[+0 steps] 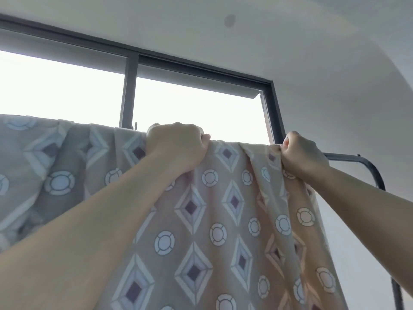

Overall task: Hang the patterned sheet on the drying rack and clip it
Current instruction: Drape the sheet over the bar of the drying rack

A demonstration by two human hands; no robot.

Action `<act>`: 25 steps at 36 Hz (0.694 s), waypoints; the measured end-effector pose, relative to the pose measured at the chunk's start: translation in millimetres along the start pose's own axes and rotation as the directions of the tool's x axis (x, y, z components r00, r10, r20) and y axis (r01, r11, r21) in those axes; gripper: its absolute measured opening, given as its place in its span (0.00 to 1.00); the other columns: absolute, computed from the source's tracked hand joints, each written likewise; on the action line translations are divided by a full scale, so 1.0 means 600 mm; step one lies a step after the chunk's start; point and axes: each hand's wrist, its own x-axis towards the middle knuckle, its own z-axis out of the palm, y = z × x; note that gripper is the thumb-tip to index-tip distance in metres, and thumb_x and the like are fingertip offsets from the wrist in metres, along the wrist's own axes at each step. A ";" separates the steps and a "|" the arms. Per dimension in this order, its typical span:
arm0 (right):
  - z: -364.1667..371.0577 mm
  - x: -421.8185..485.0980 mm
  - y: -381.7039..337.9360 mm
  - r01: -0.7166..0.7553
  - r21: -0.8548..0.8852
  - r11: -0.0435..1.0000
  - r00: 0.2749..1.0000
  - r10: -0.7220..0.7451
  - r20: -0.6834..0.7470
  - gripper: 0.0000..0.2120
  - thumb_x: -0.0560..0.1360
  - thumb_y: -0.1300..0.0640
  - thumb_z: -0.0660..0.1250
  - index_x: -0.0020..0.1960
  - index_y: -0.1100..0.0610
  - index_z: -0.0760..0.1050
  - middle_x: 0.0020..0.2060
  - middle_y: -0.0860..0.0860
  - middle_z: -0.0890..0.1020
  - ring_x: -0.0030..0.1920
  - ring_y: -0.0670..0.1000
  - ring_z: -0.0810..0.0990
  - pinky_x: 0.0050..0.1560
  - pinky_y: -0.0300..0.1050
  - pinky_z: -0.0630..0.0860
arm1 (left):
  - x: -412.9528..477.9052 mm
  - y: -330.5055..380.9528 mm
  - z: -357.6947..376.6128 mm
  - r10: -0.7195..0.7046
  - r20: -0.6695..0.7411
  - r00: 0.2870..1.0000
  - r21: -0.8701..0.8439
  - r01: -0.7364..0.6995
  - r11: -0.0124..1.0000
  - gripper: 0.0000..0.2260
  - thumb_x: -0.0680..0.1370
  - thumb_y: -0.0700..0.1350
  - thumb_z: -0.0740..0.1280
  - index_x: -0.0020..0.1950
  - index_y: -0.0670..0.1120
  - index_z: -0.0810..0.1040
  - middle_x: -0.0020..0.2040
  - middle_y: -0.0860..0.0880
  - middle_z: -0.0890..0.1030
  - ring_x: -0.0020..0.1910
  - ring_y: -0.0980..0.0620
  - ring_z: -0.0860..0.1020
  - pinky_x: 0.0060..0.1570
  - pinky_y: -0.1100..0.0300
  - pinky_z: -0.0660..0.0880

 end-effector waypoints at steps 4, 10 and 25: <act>0.006 0.002 0.007 0.000 0.044 0.999 0.998 0.002 -0.060 0.07 0.80 0.59 0.54 0.51 0.60 0.68 0.42 0.54 0.71 0.43 0.54 0.69 0.42 0.45 0.63 | 0.008 0.010 0.009 0.037 -0.013 0.999 0.043 -0.036 0.998 0.18 0.82 0.53 0.46 0.42 0.49 0.71 0.37 0.50 0.74 0.39 0.47 0.72 0.39 0.57 0.62; 0.026 0.021 0.010 0.127 0.141 0.982 0.987 -0.111 -0.114 0.09 0.79 0.50 0.56 0.50 0.55 0.70 0.47 0.52 0.71 0.48 0.54 0.72 0.45 0.45 0.65 | 0.034 0.018 0.025 0.060 0.033 0.998 0.078 -0.062 0.995 0.21 0.82 0.53 0.45 0.54 0.48 0.76 0.42 0.48 0.75 0.42 0.46 0.73 0.33 0.59 0.61; 0.085 0.061 0.082 0.323 0.256 0.911 0.943 -0.287 -0.169 0.12 0.76 0.57 0.56 0.41 0.51 0.77 0.32 0.42 0.79 0.48 0.56 0.76 0.49 0.47 0.69 | 0.056 0.071 0.086 0.118 -0.016 0.993 0.081 -0.116 0.990 0.18 0.81 0.55 0.45 0.47 0.51 0.72 0.40 0.51 0.75 0.42 0.48 0.73 0.32 0.61 0.62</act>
